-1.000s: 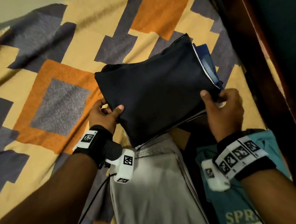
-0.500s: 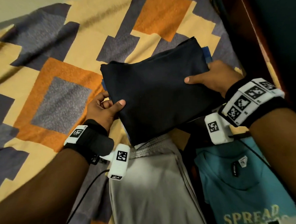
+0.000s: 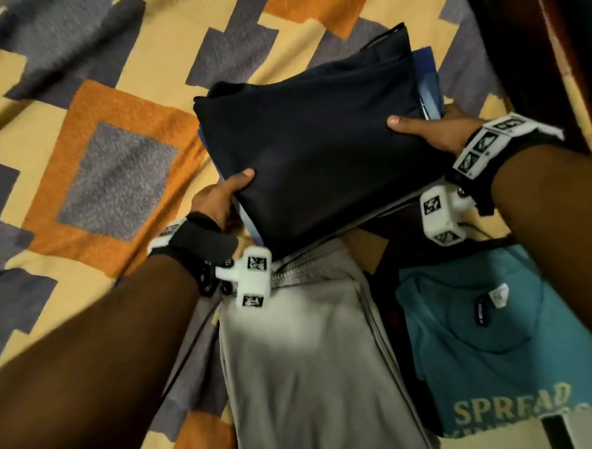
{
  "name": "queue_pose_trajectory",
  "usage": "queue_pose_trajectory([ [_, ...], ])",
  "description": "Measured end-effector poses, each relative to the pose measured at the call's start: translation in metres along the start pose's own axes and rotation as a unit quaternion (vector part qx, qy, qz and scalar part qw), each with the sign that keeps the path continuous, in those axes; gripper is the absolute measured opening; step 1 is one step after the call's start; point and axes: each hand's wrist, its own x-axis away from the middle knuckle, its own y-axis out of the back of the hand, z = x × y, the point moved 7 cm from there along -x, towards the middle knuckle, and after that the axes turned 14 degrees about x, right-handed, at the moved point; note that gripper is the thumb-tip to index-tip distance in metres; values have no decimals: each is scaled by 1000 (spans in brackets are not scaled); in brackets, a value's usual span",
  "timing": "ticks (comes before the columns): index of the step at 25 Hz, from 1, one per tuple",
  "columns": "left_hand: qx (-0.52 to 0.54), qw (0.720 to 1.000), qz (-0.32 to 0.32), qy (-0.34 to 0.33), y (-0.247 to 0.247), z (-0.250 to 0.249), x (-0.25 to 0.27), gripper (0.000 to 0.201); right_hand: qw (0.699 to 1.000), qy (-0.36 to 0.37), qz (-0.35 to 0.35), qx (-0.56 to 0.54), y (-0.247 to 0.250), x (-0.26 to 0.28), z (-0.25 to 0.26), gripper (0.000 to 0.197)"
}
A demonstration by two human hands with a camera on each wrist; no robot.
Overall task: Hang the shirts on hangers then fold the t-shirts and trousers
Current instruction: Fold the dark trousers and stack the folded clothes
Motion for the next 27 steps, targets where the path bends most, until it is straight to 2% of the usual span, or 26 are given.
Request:
queue_pose_trajectory([
  [3, -14, 998, 60, 21, -12, -12, 1, 27, 998, 19, 23, 59, 14, -17, 10, 137],
  [5, -71, 991, 104, 33, -15, -18, -1, 20, 997, 28, 65, 20, 16, -29, 7, 131],
  [6, -92, 987, 125, 39, -14, -19, -4, 24, 997, 33, 74, -7, 12, -33, 5, 125],
  [8, -104, 985, 126, 50, -7, -19, -6, 35, 993, 37, 74, -84, 5, -20, 4, 112],
  [11, -46, 992, 110, 36, 4, -11, -7, 23, 985, 62, 67, -148, -9, 22, 9, 87],
  [12, -26, 993, 116, 12, 3, -11, -6, 26, 979, 77, 69, -173, -9, 34, 11, 74],
  [14, 13, 991, 129, -32, -2, -15, 12, 68, 970, 93, 40, -221, 3, 63, 13, 53],
  [15, 32, 989, 134, -57, -5, -24, 25, 84, 964, 102, 24, -245, 14, 80, 15, 57],
  [16, 48, 986, 132, -86, -5, -32, 36, 86, 958, 114, 4, -262, 25, 98, 17, 68],
  [17, 55, 983, 127, -117, -2, -41, 44, 78, 953, 123, -15, -277, 34, 119, 19, 76],
  [18, 46, 981, 122, -145, 3, -54, 66, 68, 945, 135, -34, -297, 48, 147, 20, 75],
  [21, 29, 968, 130, -215, 23, -92, 153, 48, 915, 170, -79, -358, 80, 256, 13, 36],
  [23, -5, 958, 129, -257, 44, -101, 218, 38, 899, 173, -118, -385, 89, 337, -8, 46],
  [25, -54, 955, 143, -253, 54, -92, 266, 44, 887, 150, -155, -409, 90, 406, -40, 51],
  [27, -124, 956, 186, -189, 57, -65, 314, 49, 886, 118, -180, -410, 81, 478, -79, 52],
])
